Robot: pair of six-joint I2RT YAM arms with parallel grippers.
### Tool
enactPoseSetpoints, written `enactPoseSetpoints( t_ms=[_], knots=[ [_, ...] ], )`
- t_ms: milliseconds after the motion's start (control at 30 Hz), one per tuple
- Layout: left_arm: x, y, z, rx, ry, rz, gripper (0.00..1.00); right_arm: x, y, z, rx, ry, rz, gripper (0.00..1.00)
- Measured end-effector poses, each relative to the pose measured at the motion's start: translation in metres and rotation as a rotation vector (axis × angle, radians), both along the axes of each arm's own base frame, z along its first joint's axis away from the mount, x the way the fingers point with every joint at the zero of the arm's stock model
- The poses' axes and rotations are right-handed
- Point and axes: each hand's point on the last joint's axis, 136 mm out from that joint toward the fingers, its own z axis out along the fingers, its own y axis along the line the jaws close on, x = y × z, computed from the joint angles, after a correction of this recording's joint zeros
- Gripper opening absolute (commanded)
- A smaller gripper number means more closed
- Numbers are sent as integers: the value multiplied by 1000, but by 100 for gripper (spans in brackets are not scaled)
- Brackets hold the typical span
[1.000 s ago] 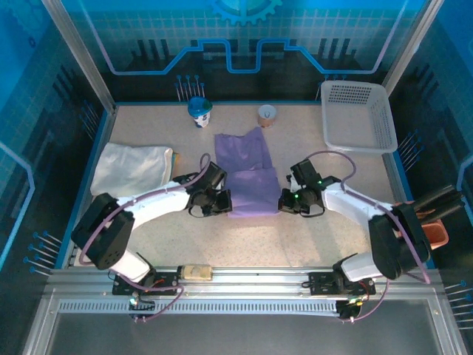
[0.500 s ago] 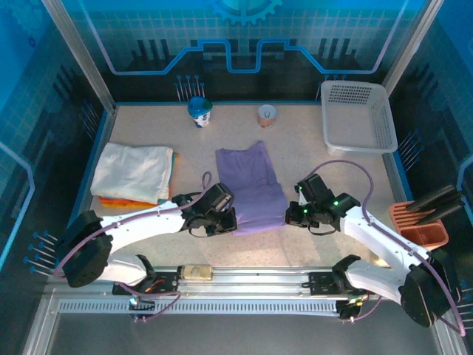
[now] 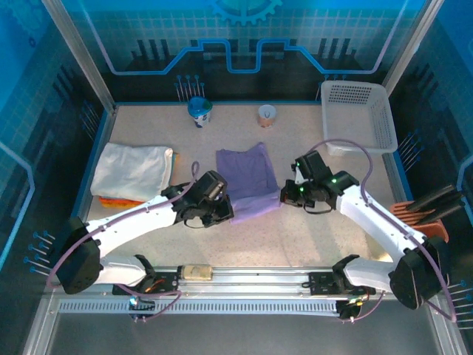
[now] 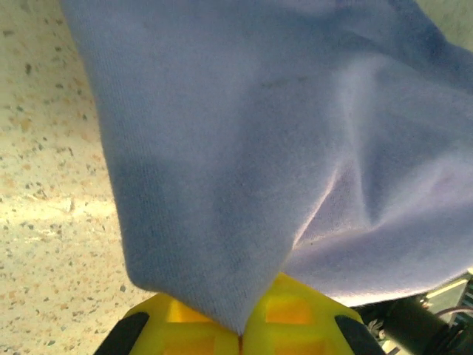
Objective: Fold and stack the t-shirts
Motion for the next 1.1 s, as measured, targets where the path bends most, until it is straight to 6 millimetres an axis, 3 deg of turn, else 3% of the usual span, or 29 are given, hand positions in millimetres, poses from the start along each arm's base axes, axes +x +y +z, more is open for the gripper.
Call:
enactPoseSetpoints(
  t_ms=[167,400,733,1100],
  knots=[
    [21,9,13,-35,-11,51,0,29,7,16,17,-20,11,0],
    [61,22,39,-82,-57,94,0,61,11,16,16,-12,17,0],
    [92,32,15,-86,15,104,0,93,17,7,26,9,23,0],
    [141,34,20,-98,-16,92,0,135,20,3,41,1,8,0]
  ],
)
